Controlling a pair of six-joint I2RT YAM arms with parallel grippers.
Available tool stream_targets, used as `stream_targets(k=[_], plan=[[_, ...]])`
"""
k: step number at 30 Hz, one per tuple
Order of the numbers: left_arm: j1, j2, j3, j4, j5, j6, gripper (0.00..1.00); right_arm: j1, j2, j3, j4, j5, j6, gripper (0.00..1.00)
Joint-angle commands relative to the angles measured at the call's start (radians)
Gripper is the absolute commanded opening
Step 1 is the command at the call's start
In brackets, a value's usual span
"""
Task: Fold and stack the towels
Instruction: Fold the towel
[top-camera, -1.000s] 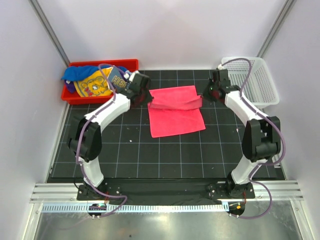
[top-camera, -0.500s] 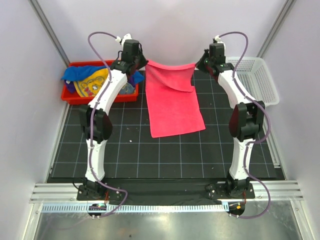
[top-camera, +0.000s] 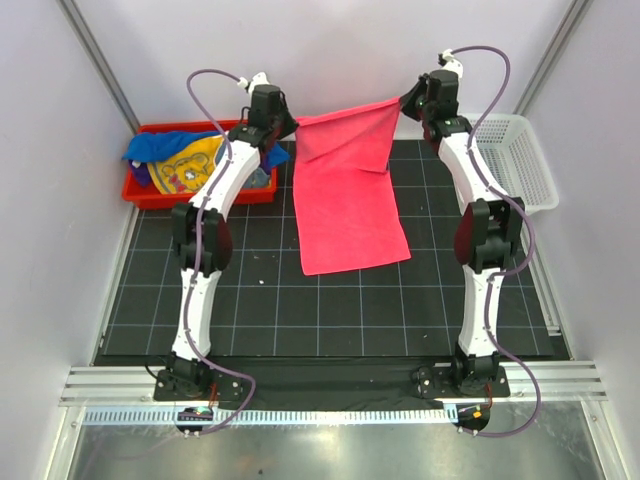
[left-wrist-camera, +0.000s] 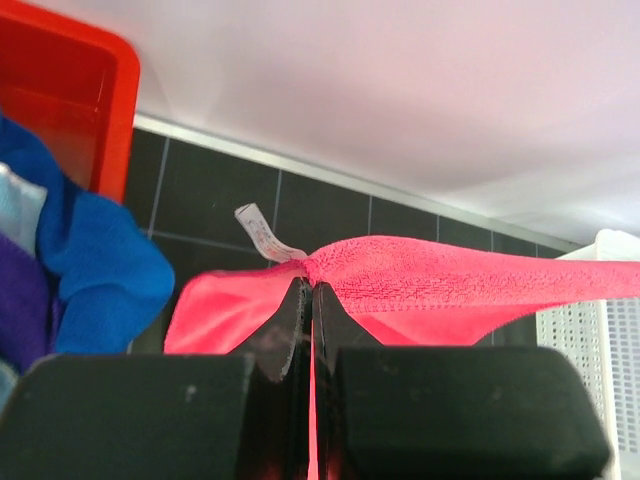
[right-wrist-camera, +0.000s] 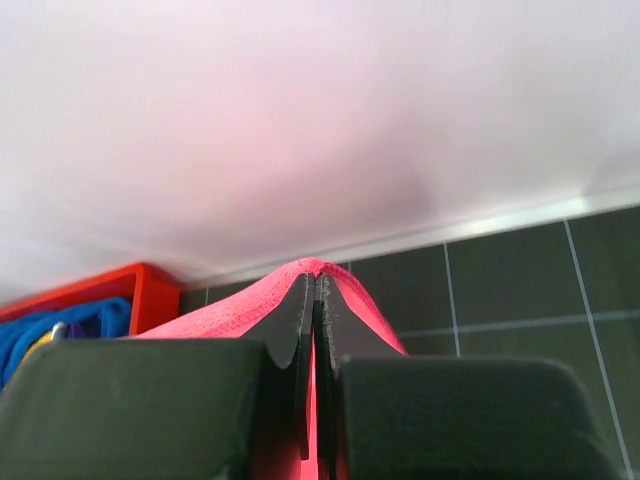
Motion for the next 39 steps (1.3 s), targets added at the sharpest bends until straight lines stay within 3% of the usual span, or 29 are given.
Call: stream_targets(k=[1, 21, 31, 39], plan=[[0.016, 0.015, 0.088, 0.119, -0.014, 0.021, 0.00, -0.017, 0.040, 0.109, 0.116, 0.041, -0.024, 0.01], [0.053, 0.107, 0.186, 0.304, 0.009, 0.052, 0.00, -0.018, 0.175, 0.352, 0.229, 0.103, -0.088, 0.01], [0.059, 0.124, 0.234, 0.366, 0.012, 0.064, 0.00, -0.032, 0.170, 0.381, 0.263, 0.120, -0.105, 0.01], [0.064, 0.107, 0.220, 0.373, 0.043, 0.078, 0.00, -0.037, 0.133, 0.299, 0.277, 0.116, -0.102, 0.01]])
